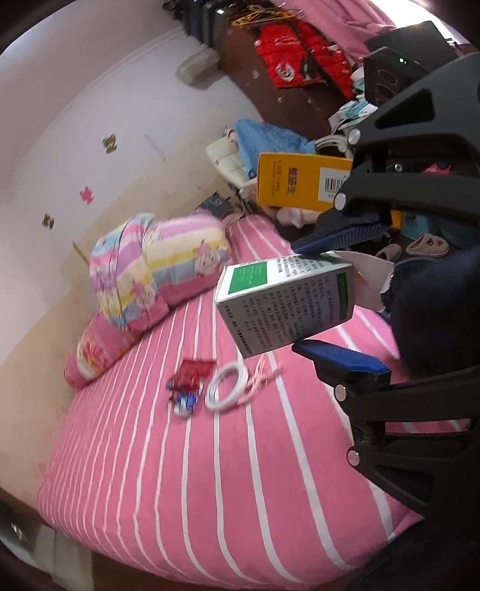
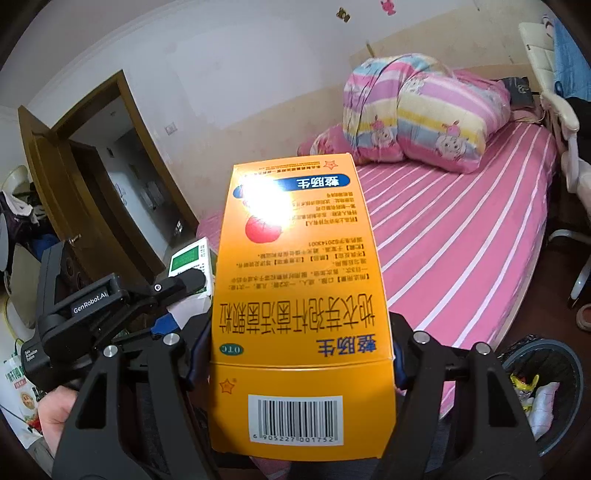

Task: Collect trash
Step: 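Carry both boxes over the trash bin with both tools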

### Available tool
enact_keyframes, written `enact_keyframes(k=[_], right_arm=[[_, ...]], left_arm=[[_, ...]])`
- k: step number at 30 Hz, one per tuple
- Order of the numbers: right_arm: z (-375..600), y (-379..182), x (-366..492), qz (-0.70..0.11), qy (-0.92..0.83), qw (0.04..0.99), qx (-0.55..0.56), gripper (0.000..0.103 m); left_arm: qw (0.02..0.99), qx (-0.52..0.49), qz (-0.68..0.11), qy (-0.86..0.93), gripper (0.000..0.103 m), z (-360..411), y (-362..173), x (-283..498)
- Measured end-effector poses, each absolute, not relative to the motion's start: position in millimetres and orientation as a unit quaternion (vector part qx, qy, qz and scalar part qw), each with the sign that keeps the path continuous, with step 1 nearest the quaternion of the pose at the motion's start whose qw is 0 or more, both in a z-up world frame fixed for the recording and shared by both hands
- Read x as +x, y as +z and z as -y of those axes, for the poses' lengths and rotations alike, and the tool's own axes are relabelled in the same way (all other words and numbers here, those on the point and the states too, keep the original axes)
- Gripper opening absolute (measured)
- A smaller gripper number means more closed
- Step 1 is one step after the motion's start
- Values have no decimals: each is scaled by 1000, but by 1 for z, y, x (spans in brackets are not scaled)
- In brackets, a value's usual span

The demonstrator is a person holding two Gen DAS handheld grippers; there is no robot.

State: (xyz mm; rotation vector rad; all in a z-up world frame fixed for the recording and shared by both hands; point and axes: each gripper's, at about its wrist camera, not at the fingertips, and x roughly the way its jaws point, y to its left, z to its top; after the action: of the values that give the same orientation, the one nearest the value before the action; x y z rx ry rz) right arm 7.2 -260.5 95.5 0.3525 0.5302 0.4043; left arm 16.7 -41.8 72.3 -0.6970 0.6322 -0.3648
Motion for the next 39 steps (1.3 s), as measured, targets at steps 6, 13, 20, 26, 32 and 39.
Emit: enact_keyframes(k=[6,13,20,26,32,39], right_arm=[[289,106,-12,-243,178,937,176,70],[330,103,-31,-238,148,940,195,71],[381,91,-42,-237,99,941,220,71],[430,64,-54,-256,43,936,236,71],[469,31,-59,-286,-5,925,250,71],[507,-20,-55,-337,-61,905,254,71]], left_arm=[[874,-317,-310,-200,46,79,83,14],[869,-287,-331,-229,46,129,82,17],[851,-275,-363,-262,46,178,72,28],[830,-259,-402,-285,47,222,50,38],[804,-241,-449,-306,47,273,19,56],[764,-220,-514,-321,47,333,-29,75]])
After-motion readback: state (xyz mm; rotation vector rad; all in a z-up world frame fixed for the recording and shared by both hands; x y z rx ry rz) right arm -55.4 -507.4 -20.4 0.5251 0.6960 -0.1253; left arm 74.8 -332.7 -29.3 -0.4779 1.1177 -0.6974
